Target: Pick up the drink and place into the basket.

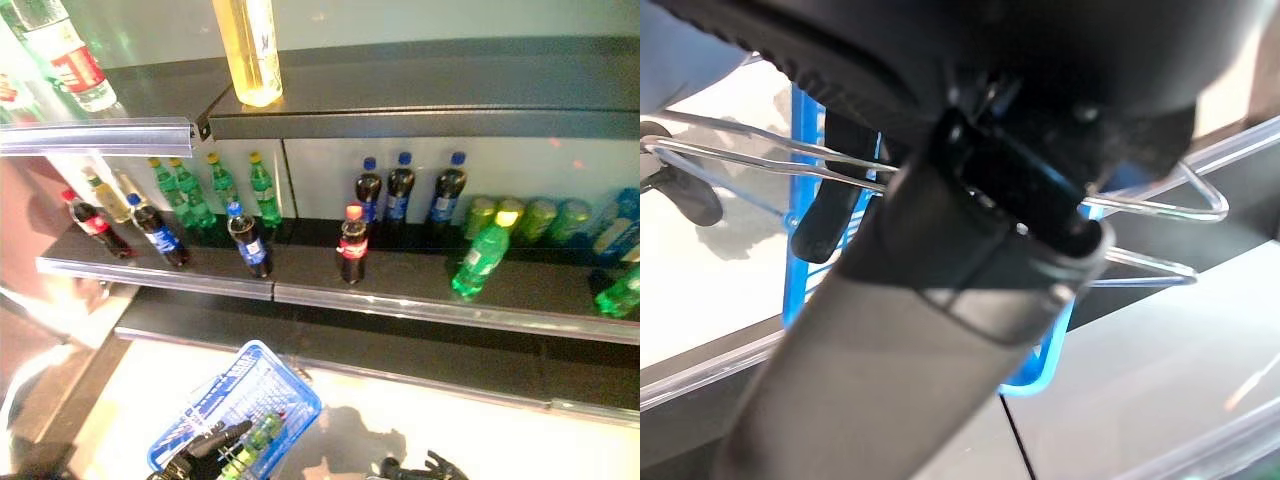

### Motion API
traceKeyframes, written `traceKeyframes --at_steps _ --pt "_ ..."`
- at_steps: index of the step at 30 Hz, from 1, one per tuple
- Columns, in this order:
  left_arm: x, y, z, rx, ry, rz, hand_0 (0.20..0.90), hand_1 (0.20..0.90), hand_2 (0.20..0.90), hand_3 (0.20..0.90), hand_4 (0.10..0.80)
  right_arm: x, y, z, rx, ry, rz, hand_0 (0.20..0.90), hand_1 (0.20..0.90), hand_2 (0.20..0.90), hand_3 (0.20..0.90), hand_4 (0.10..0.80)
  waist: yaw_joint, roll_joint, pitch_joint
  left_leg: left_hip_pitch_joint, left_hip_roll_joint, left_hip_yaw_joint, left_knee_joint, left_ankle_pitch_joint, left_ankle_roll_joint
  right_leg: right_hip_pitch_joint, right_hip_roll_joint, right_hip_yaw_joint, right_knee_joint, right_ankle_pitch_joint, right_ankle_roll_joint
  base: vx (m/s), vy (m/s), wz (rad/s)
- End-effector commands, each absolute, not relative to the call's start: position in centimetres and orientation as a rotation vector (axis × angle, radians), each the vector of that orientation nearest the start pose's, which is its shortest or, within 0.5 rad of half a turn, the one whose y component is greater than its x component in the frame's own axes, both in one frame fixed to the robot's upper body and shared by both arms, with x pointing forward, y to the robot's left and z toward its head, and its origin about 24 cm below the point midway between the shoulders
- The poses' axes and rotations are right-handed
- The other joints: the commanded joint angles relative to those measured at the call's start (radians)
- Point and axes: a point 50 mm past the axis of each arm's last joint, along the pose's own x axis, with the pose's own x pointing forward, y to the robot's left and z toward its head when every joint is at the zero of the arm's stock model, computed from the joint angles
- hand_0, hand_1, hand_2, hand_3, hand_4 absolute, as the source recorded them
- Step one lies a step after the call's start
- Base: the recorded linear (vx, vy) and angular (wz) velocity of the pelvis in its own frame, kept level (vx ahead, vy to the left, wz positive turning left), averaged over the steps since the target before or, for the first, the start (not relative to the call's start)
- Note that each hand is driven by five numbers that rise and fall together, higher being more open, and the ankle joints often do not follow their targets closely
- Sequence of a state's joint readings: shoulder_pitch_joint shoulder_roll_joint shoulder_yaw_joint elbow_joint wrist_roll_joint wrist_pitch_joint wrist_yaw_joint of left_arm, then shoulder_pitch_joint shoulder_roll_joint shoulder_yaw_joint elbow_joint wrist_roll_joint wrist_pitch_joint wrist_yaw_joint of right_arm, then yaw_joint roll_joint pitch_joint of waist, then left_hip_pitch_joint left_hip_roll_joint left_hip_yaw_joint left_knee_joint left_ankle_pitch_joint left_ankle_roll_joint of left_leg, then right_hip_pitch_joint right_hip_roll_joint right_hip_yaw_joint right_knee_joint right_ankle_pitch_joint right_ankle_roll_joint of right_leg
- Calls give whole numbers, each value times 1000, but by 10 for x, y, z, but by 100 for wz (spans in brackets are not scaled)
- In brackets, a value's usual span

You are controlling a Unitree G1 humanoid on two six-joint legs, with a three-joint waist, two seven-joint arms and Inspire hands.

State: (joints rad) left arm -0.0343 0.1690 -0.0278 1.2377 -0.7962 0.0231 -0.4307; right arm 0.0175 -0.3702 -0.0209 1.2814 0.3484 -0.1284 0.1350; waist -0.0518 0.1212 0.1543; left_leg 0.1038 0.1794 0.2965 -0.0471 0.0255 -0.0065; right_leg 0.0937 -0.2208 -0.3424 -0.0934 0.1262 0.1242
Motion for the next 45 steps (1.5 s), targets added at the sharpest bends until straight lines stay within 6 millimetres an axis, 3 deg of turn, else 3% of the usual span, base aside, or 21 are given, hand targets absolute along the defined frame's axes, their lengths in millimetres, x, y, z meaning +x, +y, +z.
traceKeyframes --at_steps 1,3,4,5,6,9,10,15,18,21,23,26,28,30,35,45 --pt "142 225 -137 -720 781 63 300 300 300 200 100 95 -299 -138 40 1015 -377 900 900 900 900 800 -3 -71 -46 -8 88 -12 2 174 -159 40 80 22 8 -110 -57 -36 369 50" --pt "136 223 -139 -733 787 54 300 300 300 200 100 94 -306 -135 24 1011 -395 900 900 900 900 800 -3 -53 -54 29 79 -37 -12 125 -164 39 42 16 21 -104 -29 27 540 29" --pt "134 224 -140 -739 787 65 300 300 300 200 100 94 -307 -134 23 1011 -395 900 900 900 900 800 -4 -54 -61 45 73 -32 -23 94 -171 48 27 15 18 -108 -11 42 417 4" --pt "133 225 -140 -744 786 72 300 300 300 200 100 95 -307 -134 22 1010 -395 900 900 900 900 800 -3 -56 -56 44 68 -18 -19 88 -161 45 16 4 22 -94 -9 89 362 12" --pt "131 229 -140 -745 787 89 300 300 300 200 100 93 -306 -135 26 1013 -385 900 900 900 900 800 1 -64 -62 59 57 3 -25 46 -164 61 -8 -13 19 -90 20 29 316 33" --pt "127 239 -139 -747 782 142 300 300 300 200 100 92 -298 -138 21 1020 -329 900 900 900 900 800 13 -87 -58 65 38 47 -28 26 -146 63 -52 -65 20 -50 58 13 245 48" --pt "125 244 -139 -743 783 160 300 300 300 200 100 90 -294 -140 32 1021 -322 900 900 900 900 800 20 -95 -61 78 32 43 -35 0 -148 71 -65 -70 17 -50 83 16 207 24" --pt "120 245 -140 -755 766 162 300 300 300 200 100 95 -284 -143 7 1020 -300 900 900 900 900 800 63 -135 -32 21 -3 0 23 -25 -113 32 -104 -55 10 2 92 -73 288 21" --pt "121 240 -141 -725 803 118 300 300 300 200 100 96 -282 -143 43 1013 -327 900 900 900 900 800 85 -161 -27 6 -48 -47 19 -49 -88 23 -135 -24 6 44 110 13 335 11" --pt "124 243 -140 -697 815 122 300 300 300 200 100 95 -278 -145 66 1012 -310 900 900 900 900 800 72 -173 -33 8 -71 -80 -1 -58 -65 5 -113 39 27 43 99 54 161 27" --pt "129 248 -137 -677 812 128 300 300 300 200 100 94 -275 -145 92 1004 -315 900 900 900 900 800 56 -180 -37 3 -83 -102 -9 -61 -44 -27 -68 110 73 6 83 58 111 44" --pt "137 254 -134 -677 798 149 300 300 300 200 100 89 -269 -148 101 1013 -281 900 900 900 900 800 17 -188 -51 13 -104 -126 -38 -67 -15 -54 68 214 91 -67 47 127 36 37" --pt "140 252 -134 -682 793 146 300 300 300 200 100 86 -269 -149 96 1027 -276 900 900 900 900 800 3 -191 -56 16 -120 -130 -40 -72 -11 -54 105 244 46 -49 36 150 -36 27" --pt "145 248 -133 -682 783 140 300 300 300 200 100 81 -265 -152 79 1056 -263 900 900 900 900 800 -11 -184 -52 15 -134 -145 -40 -71 2 -73 139 309 56 -51 18 173 -116 65" --pt "139 239 -136 -692 800 95 300 300 300 200 100 85 -270 -150 77 1043 -305 900 900 900 900 800 4 -168 -51 18 -137 -138 -39 -57 -1 -45 148 259 44 -65 -10 117 -59 19" --pt "125 240 -142 -703 824 144 300 300 300 200 100 91 -272 -148 69 1038 -275 900 900 900 900 800 18 -145 -85 33 -138 -137 -40 -56 -18 19 150 185 16 -99 -29 105 29 13"
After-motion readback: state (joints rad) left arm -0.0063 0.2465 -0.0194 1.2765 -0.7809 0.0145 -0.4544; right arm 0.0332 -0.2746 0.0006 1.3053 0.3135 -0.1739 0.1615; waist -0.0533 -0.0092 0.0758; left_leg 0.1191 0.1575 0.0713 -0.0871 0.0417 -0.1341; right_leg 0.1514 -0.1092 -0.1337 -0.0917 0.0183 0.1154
